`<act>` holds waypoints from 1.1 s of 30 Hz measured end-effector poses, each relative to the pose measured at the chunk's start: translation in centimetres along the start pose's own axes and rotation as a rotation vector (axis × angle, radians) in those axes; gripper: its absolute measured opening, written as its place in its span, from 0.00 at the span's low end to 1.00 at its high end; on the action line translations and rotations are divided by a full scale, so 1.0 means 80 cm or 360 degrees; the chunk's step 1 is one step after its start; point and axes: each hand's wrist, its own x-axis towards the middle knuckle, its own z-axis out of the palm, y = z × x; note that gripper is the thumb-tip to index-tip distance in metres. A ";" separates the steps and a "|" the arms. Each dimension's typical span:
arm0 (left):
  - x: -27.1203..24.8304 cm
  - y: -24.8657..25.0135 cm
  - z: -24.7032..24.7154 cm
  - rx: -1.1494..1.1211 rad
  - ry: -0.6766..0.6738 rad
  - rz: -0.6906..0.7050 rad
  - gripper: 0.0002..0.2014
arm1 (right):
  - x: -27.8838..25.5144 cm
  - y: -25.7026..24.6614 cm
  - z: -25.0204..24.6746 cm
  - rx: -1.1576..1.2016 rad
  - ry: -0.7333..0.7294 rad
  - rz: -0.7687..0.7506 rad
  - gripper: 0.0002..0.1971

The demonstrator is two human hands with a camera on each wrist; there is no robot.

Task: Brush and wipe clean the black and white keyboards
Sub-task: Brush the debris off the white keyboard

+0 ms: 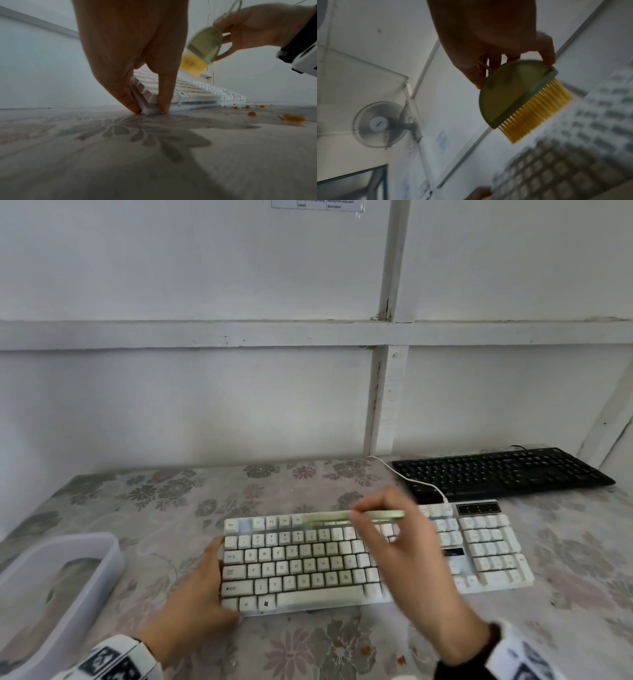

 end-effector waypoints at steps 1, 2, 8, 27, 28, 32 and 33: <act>0.001 -0.001 0.000 0.0000 -0.0012 -0.0020 0.45 | -0.003 -0.006 0.024 0.0000 -0.0040 -0.0026 0.09; 0.003 -0.003 0.001 -0.0002 -0.0016 -0.0039 0.46 | -0.007 -0.012 0.044 -0.0007 -0.0063 -0.0043 0.09; 0.008 -0.021 0.004 -0.0090 0.0003 -0.0117 0.51 | -0.024 -0.035 0.116 -0.0043 -0.0220 -0.0052 0.08; 0.005 -0.009 0.003 0.0038 0.0028 -0.0095 0.48 | -0.036 -0.035 0.127 -0.0279 -0.0123 0.0102 0.06; 0.005 -0.007 0.002 0.0047 0.0008 -0.0099 0.47 | -0.035 -0.028 0.123 -0.0389 -0.0019 0.0087 0.08; 0.005 -0.005 0.002 0.0074 -0.0032 -0.0132 0.47 | -0.030 -0.029 0.111 -0.0466 0.0158 -0.0043 0.09; 0.005 -0.007 0.002 0.0090 -0.0029 -0.0147 0.49 | -0.030 -0.034 0.113 -0.0326 0.0082 -0.0061 0.06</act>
